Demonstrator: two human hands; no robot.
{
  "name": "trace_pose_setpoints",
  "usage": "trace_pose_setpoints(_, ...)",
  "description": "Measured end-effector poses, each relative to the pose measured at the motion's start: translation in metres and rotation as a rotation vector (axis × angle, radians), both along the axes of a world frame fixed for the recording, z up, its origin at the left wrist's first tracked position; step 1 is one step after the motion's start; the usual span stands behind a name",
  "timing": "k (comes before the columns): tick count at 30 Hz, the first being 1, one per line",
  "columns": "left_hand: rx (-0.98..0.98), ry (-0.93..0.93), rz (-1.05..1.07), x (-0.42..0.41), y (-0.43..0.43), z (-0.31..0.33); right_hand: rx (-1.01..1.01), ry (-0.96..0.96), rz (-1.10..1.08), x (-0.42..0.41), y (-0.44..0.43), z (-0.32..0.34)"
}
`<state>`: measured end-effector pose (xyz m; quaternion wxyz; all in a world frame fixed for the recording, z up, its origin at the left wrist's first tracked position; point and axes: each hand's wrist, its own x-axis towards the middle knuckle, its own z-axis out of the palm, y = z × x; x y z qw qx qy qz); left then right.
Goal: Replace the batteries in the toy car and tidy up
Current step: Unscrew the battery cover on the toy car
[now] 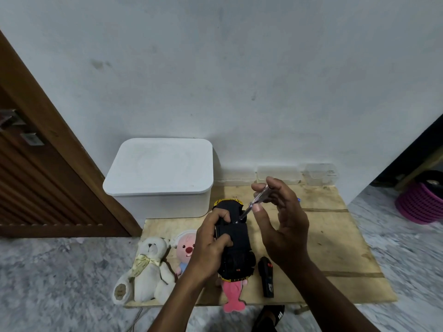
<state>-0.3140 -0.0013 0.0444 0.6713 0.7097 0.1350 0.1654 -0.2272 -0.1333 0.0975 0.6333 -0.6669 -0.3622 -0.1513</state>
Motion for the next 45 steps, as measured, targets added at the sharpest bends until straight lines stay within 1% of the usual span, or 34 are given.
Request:
trace_pose_setpoints(2, -0.002, 0.000, 0.000, -0.0004, -0.0009, 0.0009, 0.003, -0.017, -0.012, 0.0006, -0.0014, 0.0012)
trace_pose_setpoints(5, 0.001, -0.002, 0.000, -0.0005, -0.0020, 0.0015, -0.008, 0.036, -0.035, -0.0011, -0.0011, 0.0037)
trace_pose_setpoints(9, -0.002, 0.002, 0.003, -0.0005, -0.0023, 0.0010, 0.008, 0.099, 0.024, -0.0060, -0.0019, 0.0047)
trace_pose_setpoints(11, 0.001, 0.004, 0.002, -0.0012, -0.0023, 0.0011, 0.005, 0.068, 0.026, -0.0044, -0.0035, 0.0057)
trace_pose_setpoints(14, 0.007, 0.008, 0.003, -0.0016, -0.0026, 0.0009, -0.004, -0.007, -0.041, -0.0005, -0.0046, 0.0068)
trace_pose_setpoints(18, 0.008, 0.006, 0.002, -0.0007, -0.0055, 0.0014, 0.000, 0.049, -0.051, -0.0012, -0.0054, 0.0060)
trace_pose_setpoints(23, 0.009, 0.001, 0.005, 0.0003, -0.0071, 0.0010, 0.013, 0.034, -0.041, -0.0005, -0.0077, 0.0067)
trace_pose_setpoints(28, 0.006, 0.001, 0.012, 0.0001, -0.0071, 0.0005, 0.018, 0.024, -0.076, -0.0010, -0.0084, 0.0082)
trace_pose_setpoints(34, 0.004, -0.006, 0.010, -0.0020, -0.0080, 0.0013, 0.022, 0.039, -0.026, -0.0031, -0.0088, 0.0075)
trace_pose_setpoints(42, -0.006, -0.001, 0.006, -0.0018, -0.0043, 0.0025, 0.001, -0.010, -0.089, -0.0045, -0.0054, 0.0067)
trace_pose_setpoints(45, -0.011, -0.002, 0.004, -0.0017, -0.0031, 0.0031, 0.026, 0.019, -0.069, -0.0064, -0.0052, 0.0074)
